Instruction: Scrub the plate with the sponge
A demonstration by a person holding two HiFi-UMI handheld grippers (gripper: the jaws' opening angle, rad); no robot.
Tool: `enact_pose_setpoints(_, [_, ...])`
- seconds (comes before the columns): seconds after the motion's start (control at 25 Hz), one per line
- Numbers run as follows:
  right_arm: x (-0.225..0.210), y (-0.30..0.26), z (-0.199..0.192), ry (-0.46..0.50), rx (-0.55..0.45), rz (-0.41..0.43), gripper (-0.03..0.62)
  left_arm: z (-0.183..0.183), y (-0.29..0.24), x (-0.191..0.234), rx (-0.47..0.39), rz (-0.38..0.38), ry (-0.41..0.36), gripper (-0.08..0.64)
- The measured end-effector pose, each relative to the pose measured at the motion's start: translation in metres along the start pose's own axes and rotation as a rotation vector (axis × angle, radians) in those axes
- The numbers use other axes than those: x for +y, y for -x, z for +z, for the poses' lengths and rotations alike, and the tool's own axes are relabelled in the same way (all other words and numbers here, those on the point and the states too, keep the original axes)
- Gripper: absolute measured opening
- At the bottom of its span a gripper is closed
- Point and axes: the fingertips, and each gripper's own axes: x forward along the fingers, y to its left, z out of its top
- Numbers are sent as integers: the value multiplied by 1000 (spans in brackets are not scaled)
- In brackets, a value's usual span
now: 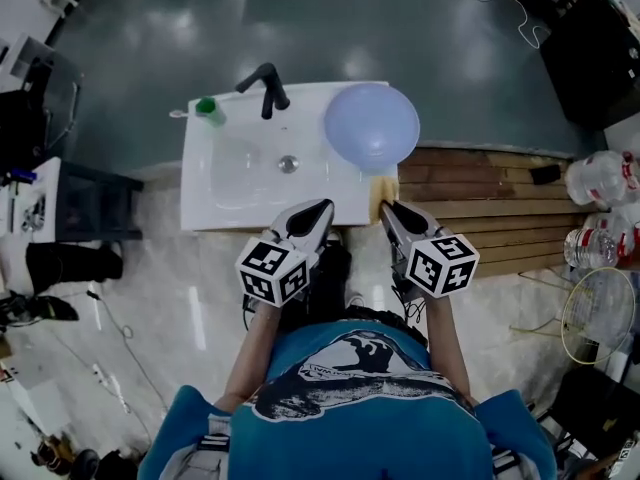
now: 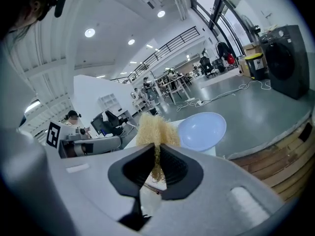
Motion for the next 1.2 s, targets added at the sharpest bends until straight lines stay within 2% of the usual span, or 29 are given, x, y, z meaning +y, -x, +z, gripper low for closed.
enact_pose_setpoints(0.4, [-26,-61,31,21,53,-51,34,-1,-48,64,81,-48,25,53])
enact_pose_setpoints(0.76, [-51,-106,50,112,119,-100,34,-19,-90,115,157,-90,101,120])
enact_pose_setpoints(0.84, [-60,-112,53,143,144,-104,34,-26,-103,122,180,-83,133,142])
enact_pose_setpoints(0.96, [-75,-120,58,196,191,-108,34,-37,-121,129,199,-85,227,189])
enact_pose_setpoints(1.08, [-90,-132,65,252,236,-109,34,-42,-136,134,194,-79,307,196])
enact_pose_setpoints(1.2, [-106,-148,73,302,283,-104,34,-48,-145,141,200,-31,343,195])
